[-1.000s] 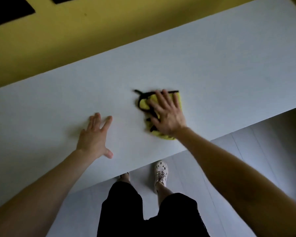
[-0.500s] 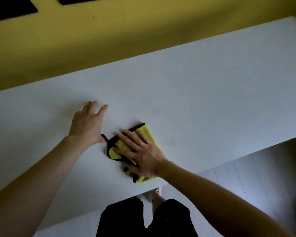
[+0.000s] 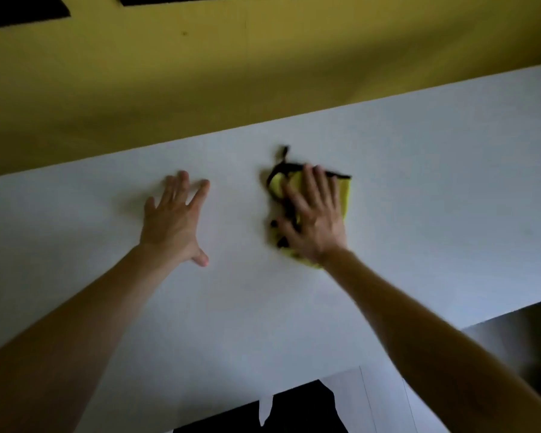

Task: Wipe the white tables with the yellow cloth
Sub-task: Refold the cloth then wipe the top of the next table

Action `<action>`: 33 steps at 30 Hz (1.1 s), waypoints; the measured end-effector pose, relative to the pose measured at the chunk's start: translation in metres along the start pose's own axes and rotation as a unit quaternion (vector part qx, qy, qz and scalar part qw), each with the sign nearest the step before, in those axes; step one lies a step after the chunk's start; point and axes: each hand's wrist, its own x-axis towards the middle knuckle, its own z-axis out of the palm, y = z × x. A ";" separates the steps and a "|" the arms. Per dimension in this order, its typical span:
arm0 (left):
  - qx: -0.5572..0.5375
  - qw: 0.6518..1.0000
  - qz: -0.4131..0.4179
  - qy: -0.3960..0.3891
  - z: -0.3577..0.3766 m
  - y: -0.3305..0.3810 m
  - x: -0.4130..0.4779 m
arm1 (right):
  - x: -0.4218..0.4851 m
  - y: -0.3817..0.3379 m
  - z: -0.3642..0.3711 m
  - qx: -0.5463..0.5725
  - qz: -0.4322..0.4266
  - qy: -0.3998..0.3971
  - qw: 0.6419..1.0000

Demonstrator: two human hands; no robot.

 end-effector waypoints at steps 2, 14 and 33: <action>0.006 1.000 0.005 0.008 0.000 -0.001 0.000 | -0.043 -0.068 0.010 0.019 -0.128 -0.082 0.988; -0.015 1.000 0.004 -0.001 -0.001 0.001 0.002 | 0.123 0.106 -0.025 -0.027 0.182 0.021 0.983; 0.038 0.998 -0.010 -0.041 -0.012 0.008 0.001 | 0.130 0.114 -0.024 -0.017 0.007 -0.007 1.000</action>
